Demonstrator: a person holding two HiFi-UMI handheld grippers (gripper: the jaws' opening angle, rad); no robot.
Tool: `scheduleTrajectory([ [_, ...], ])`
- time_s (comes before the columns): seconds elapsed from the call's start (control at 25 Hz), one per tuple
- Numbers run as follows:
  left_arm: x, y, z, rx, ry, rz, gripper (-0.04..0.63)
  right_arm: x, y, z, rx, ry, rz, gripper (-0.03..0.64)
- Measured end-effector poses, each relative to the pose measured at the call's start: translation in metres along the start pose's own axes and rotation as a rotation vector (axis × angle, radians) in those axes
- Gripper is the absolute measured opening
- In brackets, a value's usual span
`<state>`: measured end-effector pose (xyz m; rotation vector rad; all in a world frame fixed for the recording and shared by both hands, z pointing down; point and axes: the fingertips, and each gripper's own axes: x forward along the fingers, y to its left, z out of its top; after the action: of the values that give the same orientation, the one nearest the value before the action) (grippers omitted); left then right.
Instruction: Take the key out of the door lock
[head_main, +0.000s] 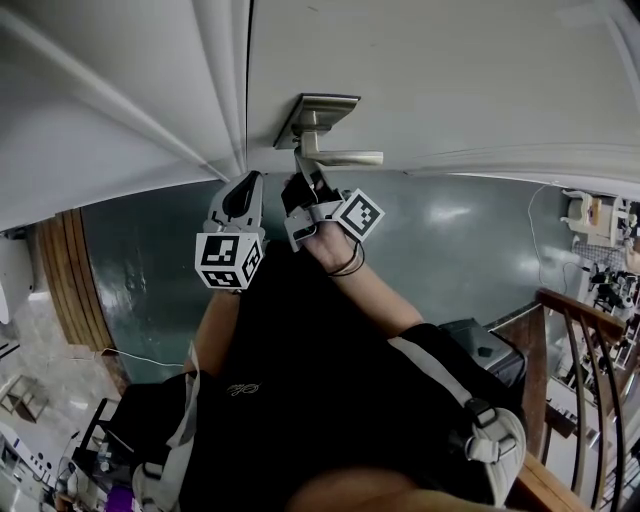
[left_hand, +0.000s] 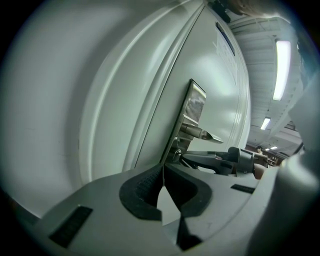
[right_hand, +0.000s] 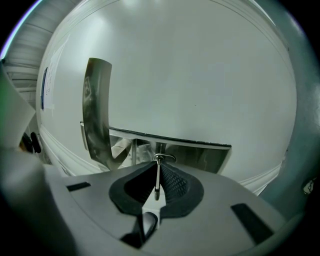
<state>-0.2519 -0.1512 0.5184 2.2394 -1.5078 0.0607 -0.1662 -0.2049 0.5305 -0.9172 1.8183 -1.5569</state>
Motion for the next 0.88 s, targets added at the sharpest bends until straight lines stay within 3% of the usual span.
scheduleTrajectory([
  [0.24, -0.002, -0.007, 0.005, 0.024, 0.011, -0.025, 0.028, -0.001, -0.001, 0.001, -0.009, -0.003, -0.015, 0.031],
  [0.48, -0.006, 0.0, 0.011, 0.006, -0.019, 0.038, 0.028, -0.002, -0.004, -0.003, 0.011, 0.028, -0.019, 0.029],
  [0.88, -0.016, -0.016, 0.005, 0.016, -0.002, 0.056, 0.028, -0.006, 0.0, -0.006, 0.029, 0.045, 0.01, 0.029],
])
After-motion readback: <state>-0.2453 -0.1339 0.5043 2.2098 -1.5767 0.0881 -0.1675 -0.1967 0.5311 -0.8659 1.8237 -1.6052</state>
